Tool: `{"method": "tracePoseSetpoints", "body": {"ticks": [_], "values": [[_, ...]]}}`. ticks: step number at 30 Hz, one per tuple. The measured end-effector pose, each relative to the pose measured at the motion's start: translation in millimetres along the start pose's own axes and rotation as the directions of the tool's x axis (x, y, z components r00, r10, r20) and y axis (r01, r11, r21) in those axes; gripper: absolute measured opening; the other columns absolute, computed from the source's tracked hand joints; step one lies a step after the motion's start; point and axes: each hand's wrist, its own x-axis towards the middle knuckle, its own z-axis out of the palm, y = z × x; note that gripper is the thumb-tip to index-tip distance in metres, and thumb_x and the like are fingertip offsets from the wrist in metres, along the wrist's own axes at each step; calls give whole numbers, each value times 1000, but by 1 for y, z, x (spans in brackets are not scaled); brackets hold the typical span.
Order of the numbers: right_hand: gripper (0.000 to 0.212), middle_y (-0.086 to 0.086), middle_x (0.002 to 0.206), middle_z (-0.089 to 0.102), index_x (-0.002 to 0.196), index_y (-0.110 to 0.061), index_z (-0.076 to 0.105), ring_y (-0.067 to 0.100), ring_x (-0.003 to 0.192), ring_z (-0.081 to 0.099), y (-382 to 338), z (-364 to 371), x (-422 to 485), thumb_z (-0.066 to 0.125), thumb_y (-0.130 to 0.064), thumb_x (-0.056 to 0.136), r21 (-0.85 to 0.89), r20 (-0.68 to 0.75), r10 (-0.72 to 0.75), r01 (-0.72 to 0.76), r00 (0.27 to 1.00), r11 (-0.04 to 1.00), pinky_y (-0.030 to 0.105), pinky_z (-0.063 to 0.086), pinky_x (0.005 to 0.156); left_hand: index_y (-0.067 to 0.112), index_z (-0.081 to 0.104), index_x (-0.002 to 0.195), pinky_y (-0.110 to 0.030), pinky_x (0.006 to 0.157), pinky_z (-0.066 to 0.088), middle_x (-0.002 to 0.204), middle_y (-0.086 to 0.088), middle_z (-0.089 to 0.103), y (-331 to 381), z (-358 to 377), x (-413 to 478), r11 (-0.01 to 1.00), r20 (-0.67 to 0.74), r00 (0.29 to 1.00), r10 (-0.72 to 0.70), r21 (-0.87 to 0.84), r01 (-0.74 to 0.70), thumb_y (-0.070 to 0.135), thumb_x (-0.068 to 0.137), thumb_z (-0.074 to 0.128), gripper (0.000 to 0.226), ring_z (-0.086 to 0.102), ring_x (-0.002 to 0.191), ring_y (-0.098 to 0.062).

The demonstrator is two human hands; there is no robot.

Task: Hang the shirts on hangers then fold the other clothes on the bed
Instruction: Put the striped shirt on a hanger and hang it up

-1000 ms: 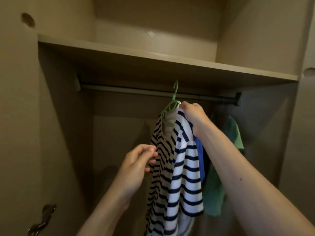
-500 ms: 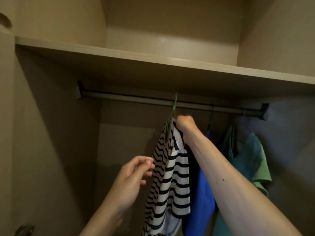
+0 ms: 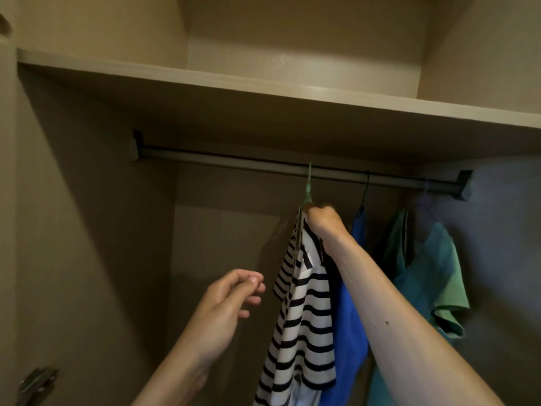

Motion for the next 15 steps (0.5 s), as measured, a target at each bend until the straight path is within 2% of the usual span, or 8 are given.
{"method": "tracePoseSetpoints", "body": {"ticks": [2,4,9,13,15], "values": [[36,2,93,53,133,-4,53,20,91,53,0,-4,4,44,-25,107,-28,0,-20,20,1000,999,35,46,86,24,70,105,-36,95,50,104,3,73,1,6,0,1000,14,1000,2,10,-3,30,103,47,25,67,100,-12],[30,1,88,51,127,-8,55,19,89,54,-1,-9,8,44,-28,107,-47,12,-24,25,1000,999,35,48,86,22,70,106,-36,96,50,105,2,73,2,11,-1,1000,22,1000,7,21,-7,30,103,46,25,67,101,-13],[41,7,103,56,133,-2,53,25,98,59,9,-14,13,45,-32,106,-68,33,-20,22,999,997,40,51,95,22,70,105,-38,95,50,103,2,73,-4,18,-6,1000,12,1000,-4,23,4,30,103,47,25,67,100,-13],[46,11,124,61,132,-9,55,31,111,60,18,-15,11,48,-41,100,-139,22,-45,48,999,989,44,51,98,24,71,105,-35,93,50,103,4,73,-9,24,-11,999,6,1000,-6,40,6,31,102,47,25,67,100,-11],[50,11,123,64,127,-14,58,32,109,62,19,-17,6,47,-52,96,-216,-13,-74,69,997,974,46,52,95,22,71,104,-35,92,50,103,3,73,-9,26,-12,999,-6,1000,2,42,-1,30,102,47,25,68,99,-12]]}}
